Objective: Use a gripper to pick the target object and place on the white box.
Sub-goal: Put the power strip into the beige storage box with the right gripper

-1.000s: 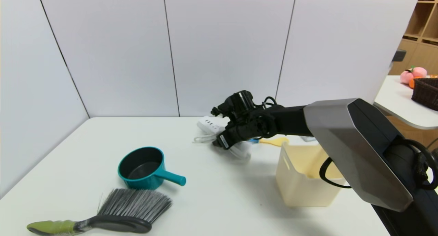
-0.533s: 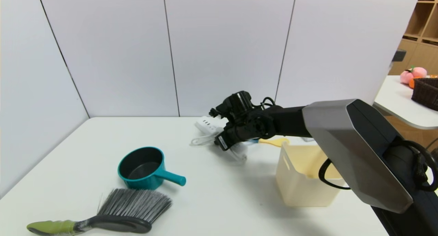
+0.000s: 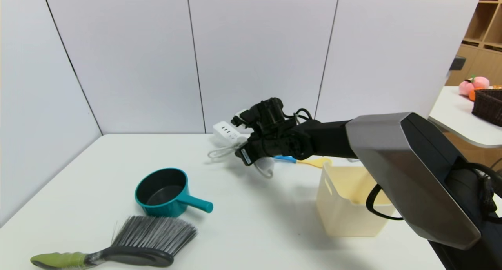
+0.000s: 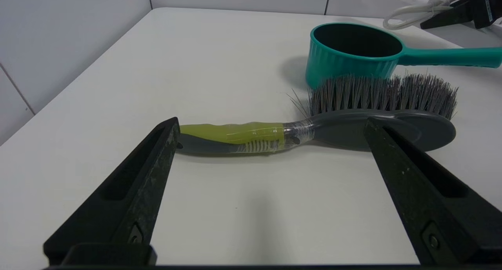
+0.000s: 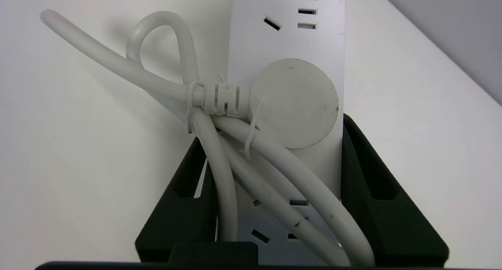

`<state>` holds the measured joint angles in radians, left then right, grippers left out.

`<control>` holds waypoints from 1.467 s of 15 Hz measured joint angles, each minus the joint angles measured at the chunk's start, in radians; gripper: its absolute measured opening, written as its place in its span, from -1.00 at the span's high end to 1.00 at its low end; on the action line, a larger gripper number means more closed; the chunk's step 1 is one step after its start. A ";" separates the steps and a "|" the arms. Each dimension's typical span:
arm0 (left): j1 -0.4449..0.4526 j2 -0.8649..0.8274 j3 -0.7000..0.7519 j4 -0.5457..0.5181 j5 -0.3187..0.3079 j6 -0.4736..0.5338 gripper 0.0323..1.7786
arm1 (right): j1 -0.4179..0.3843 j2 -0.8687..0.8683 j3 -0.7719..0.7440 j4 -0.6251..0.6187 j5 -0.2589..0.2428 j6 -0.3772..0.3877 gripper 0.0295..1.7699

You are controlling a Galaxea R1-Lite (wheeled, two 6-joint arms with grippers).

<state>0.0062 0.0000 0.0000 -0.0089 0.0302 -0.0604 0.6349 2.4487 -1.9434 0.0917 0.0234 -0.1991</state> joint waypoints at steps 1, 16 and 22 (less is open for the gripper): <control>0.000 0.000 0.000 0.000 0.000 0.000 -0.90 | 0.000 -0.004 0.000 -0.005 0.000 0.001 0.06; 0.000 0.000 0.000 0.000 0.000 0.000 -0.90 | -0.010 -0.193 0.001 -0.029 -0.023 -0.064 0.06; 0.000 0.000 0.000 0.000 0.000 0.000 -0.90 | -0.033 -0.325 0.001 -0.032 -0.053 -0.141 0.06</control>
<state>0.0062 0.0000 0.0000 -0.0089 0.0302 -0.0606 0.6017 2.1238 -1.9421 0.0596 -0.0298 -0.3400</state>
